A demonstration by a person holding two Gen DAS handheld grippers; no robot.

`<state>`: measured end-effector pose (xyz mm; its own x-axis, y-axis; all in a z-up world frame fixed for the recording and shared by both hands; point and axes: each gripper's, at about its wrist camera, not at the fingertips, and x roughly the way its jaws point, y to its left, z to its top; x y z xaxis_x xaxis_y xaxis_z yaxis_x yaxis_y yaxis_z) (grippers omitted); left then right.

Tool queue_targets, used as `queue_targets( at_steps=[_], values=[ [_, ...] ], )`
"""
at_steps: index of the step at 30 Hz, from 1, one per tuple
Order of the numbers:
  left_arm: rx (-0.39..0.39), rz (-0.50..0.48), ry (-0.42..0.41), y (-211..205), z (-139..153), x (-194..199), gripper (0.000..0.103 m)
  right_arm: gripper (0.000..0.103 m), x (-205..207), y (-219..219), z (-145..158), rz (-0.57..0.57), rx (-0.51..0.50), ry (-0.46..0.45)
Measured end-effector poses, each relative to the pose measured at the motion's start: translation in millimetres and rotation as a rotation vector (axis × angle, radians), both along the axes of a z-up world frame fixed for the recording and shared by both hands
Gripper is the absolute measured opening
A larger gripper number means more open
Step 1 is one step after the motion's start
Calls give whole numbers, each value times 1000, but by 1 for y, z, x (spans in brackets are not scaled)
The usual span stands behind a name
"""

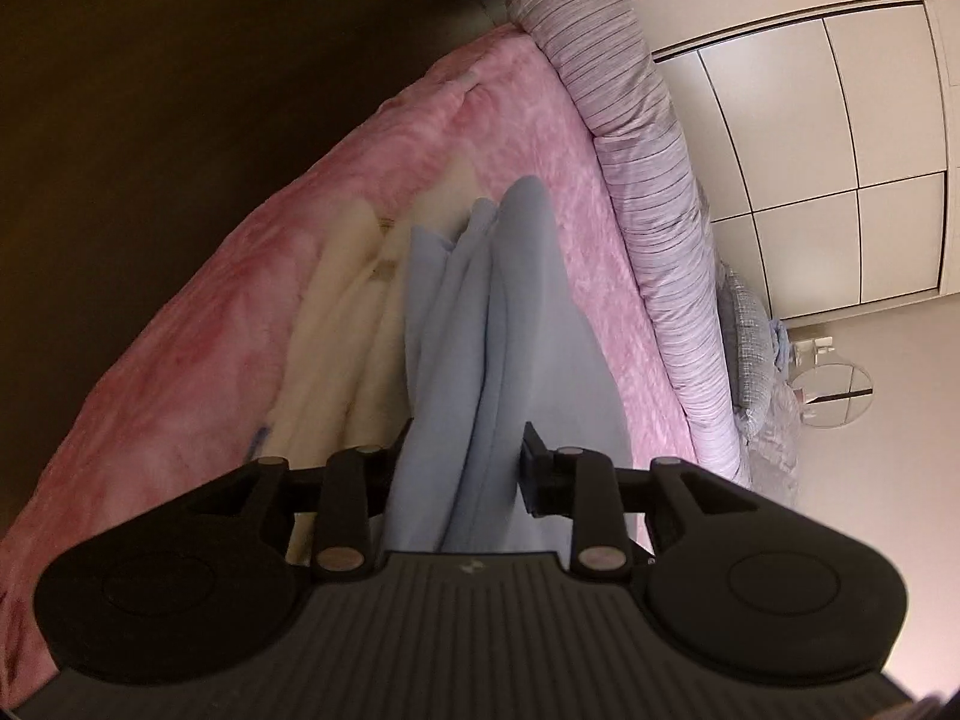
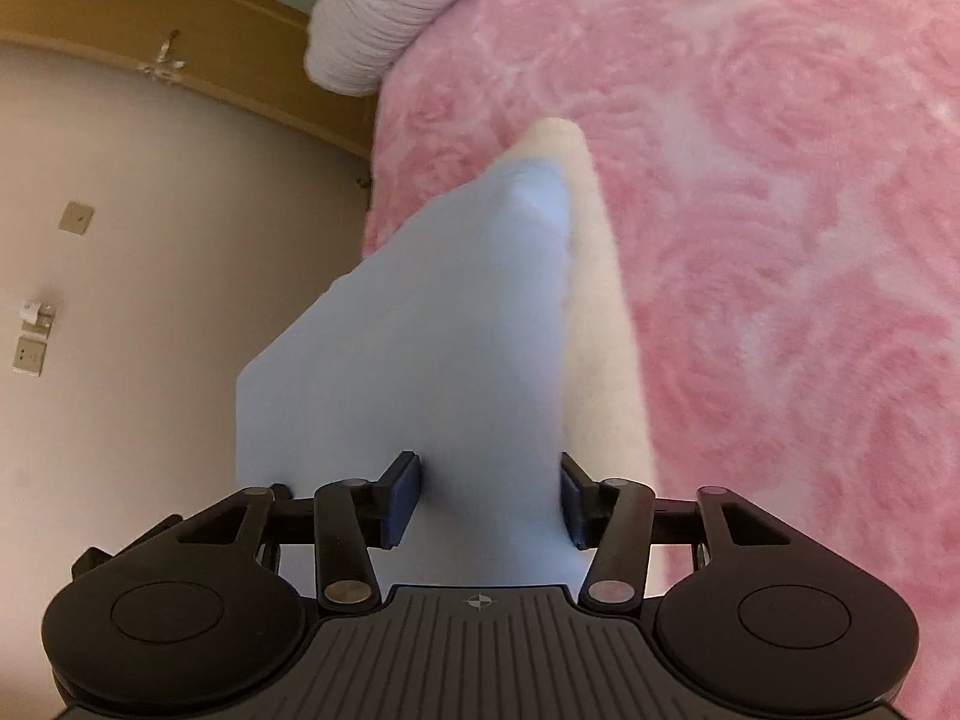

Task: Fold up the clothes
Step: 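Carry the held shirt over the cream towel with both grippers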

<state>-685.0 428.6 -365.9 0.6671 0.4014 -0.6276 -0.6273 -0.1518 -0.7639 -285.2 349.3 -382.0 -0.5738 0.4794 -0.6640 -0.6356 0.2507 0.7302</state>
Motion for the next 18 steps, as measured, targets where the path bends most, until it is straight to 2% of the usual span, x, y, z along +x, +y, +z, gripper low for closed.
queue_targets(
  at_steps=[4, 6, 7, 8, 11, 12, 15, 17, 18],
  values=[
    [-45, 3, 12, -7, 8, -8, 36, 52, 16, -28, 8, -9, -10, 1],
    [-8, -33, 28, -10, 13, -3, 31, 51, 17, -39, 3, -10, -17, 5],
    [13, -53, 36, -11, 15, -1, 22, 43, 14, -39, 5, -3, -17, -12],
    [34, -72, 45, -12, 17, 2, 11, 28, 10, -38, 7, 5, -16, -30],
    [113, -82, 73, -16, 32, 2, 9, 21, -2, -34, 20, 32, 49, -80],
    [142, -85, 84, -18, 37, 0, 9, 20, -3, -35, 21, 38, 61, -81],
    [130, -104, 149, -20, 29, 4, 11, 21, -7, -38, 18, 55, 71, -101],
    [119, -106, 192, -21, 23, 7, 17, 29, -9, -38, 9, 44, 27, -122],
    [111, -99, 202, -21, 21, 8, 19, 34, -10, -36, 16, 49, 28, -151]
  ],
)
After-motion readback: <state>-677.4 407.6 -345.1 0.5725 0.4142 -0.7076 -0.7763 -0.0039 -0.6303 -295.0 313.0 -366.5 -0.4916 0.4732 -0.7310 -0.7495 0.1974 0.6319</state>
